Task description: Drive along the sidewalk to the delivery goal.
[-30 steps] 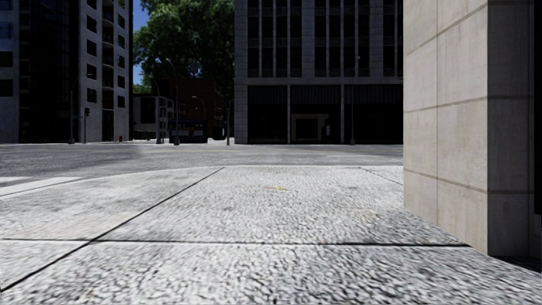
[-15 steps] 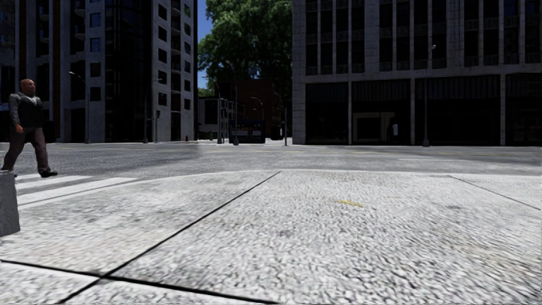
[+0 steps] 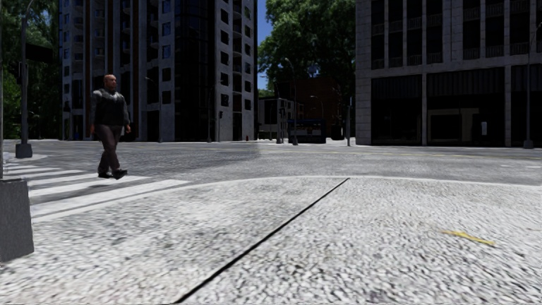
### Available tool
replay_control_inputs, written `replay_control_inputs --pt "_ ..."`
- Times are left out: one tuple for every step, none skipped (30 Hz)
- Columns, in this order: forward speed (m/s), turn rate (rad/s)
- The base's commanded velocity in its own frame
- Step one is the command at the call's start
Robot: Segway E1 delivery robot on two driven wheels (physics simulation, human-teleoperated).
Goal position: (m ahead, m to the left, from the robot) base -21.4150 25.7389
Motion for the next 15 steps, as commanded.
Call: replay_control_inputs --pt "1.31 0.55" --pt "1.30 0.55" --pt "1.30 0.55" --pt "1.30 0.55" --pt "1.30 0.55" --pt "1.30 0.55" --pt "1.30 0.55" --pt "1.30 0.55" --pt "1.30 0.55" --pt "1.30 0.55" --pt "1.30 0.55" --pt "1.30 0.55" --pt "1.30 0.55" --pt "1.30 0.55" --pt "1.30 0.55"
